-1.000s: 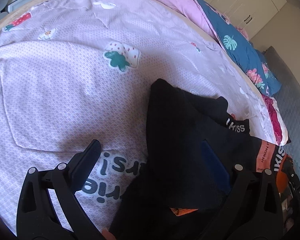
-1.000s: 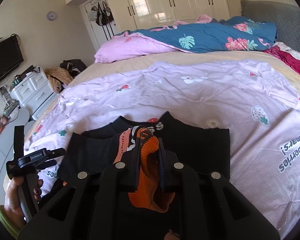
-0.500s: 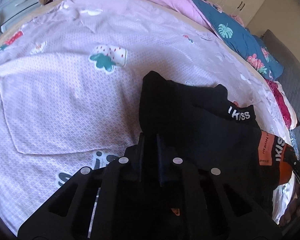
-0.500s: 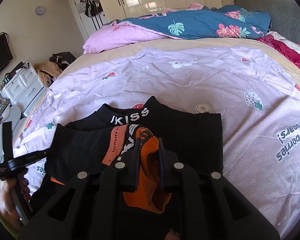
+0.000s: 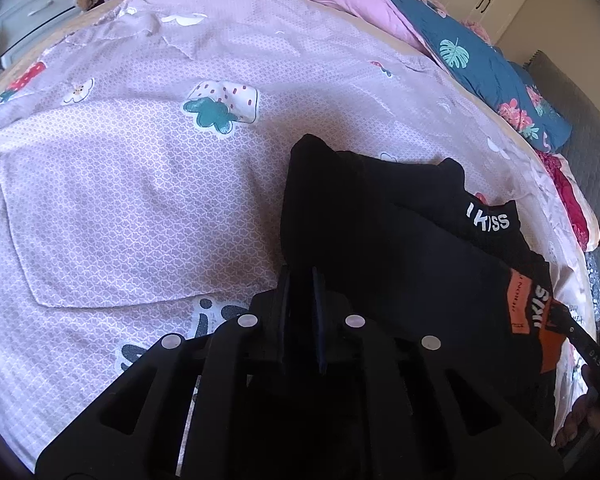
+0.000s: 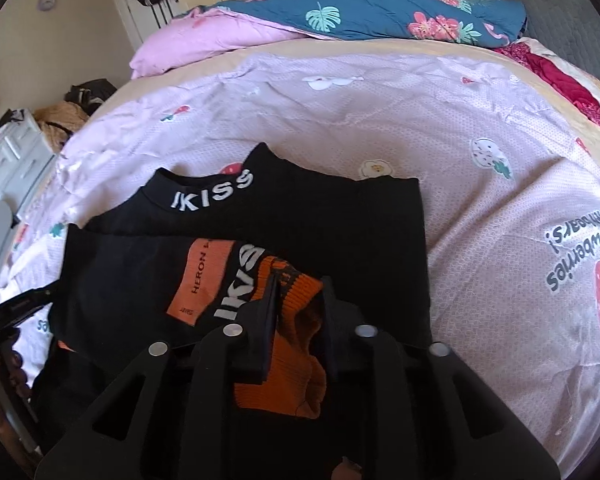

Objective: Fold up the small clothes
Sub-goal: 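Lay the cuffs flat and open the right tool while the left tool releases the shirt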

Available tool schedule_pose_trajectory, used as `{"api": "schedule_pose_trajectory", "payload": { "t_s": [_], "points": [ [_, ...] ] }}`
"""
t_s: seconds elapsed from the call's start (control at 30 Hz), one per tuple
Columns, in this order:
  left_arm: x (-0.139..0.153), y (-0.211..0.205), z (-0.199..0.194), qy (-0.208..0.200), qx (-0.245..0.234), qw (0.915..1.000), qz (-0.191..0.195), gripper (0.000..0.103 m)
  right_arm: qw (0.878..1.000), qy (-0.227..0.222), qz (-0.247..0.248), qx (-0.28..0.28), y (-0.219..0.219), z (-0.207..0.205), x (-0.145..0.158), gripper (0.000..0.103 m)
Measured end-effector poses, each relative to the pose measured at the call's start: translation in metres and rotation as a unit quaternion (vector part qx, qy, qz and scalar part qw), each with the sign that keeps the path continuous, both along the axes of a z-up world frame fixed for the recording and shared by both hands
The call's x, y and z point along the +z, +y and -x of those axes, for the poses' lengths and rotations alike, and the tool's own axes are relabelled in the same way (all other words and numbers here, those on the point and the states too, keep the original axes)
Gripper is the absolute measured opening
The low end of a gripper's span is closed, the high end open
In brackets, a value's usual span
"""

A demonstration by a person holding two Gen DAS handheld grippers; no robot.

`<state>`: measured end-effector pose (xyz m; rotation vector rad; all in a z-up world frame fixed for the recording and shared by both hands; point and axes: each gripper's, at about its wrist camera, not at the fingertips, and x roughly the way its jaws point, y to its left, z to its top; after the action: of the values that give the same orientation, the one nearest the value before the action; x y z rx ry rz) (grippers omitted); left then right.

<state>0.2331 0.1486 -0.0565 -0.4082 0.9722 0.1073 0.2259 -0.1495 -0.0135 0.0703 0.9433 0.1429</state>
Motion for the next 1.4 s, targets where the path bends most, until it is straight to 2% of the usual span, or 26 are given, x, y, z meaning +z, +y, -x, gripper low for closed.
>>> {"api": "schedule_pose_trajectory", "payload": {
  "t_s": [0.07,0.17,0.33,0.5,0.57,0.7,0.8,0.87,1.03,1.2,1.33,1.4],
  "points": [
    [0.003,-0.001,0.001,-0.001,-0.001,1.0000,-0.002,0.005,1.000,-0.010,0.007,-0.003,-0.002,0.002,0.004,0.024],
    [0.008,-0.001,0.004,-0.004,-0.001,1.0000,-0.008,0.006,1.000,-0.023,0.011,-0.005,-0.003,0.004,0.010,0.039],
    [0.024,-0.003,0.011,-0.019,0.001,0.9996,-0.020,0.006,0.999,-0.034,0.008,0.014,0.003,0.008,0.018,0.039],
    [0.038,-0.020,0.016,-0.029,-0.021,0.9989,-0.030,0.006,0.998,-0.022,-0.012,0.065,0.021,0.013,0.018,0.042],
    [0.038,-0.030,0.016,-0.027,-0.033,0.9986,-0.032,0.011,0.996,-0.014,-0.024,0.084,0.028,0.014,0.016,0.042],
    [0.027,-0.046,0.015,-0.011,-0.059,0.9980,-0.020,0.014,0.994,-0.004,-0.020,0.107,0.042,0.020,0.013,0.042],
    [0.020,-0.060,0.014,0.002,-0.075,0.9968,-0.028,0.019,0.993,0.002,-0.017,0.120,0.051,0.022,0.009,0.042],
    [0.017,-0.067,0.015,0.006,-0.085,0.9958,-0.034,0.027,0.992,0.006,-0.012,0.127,0.054,0.024,0.005,0.042],
    [0.009,-0.072,0.013,0.022,-0.101,0.9936,-0.046,0.032,0.990,0.022,0.001,0.136,0.059,0.024,-0.006,0.043],
    [0.002,-0.069,0.014,0.032,-0.101,0.9935,-0.040,0.032,0.991,0.054,0.039,0.115,0.052,0.019,-0.028,0.046],
    [0.003,-0.070,0.016,0.030,-0.103,0.9933,-0.043,0.034,0.992,0.054,0.024,0.110,0.047,0.018,-0.032,0.046],
    [0.008,-0.072,0.019,0.028,-0.105,0.9932,-0.042,0.039,0.992,0.048,0.015,0.113,0.047,0.020,-0.027,0.053]
  ]
}}
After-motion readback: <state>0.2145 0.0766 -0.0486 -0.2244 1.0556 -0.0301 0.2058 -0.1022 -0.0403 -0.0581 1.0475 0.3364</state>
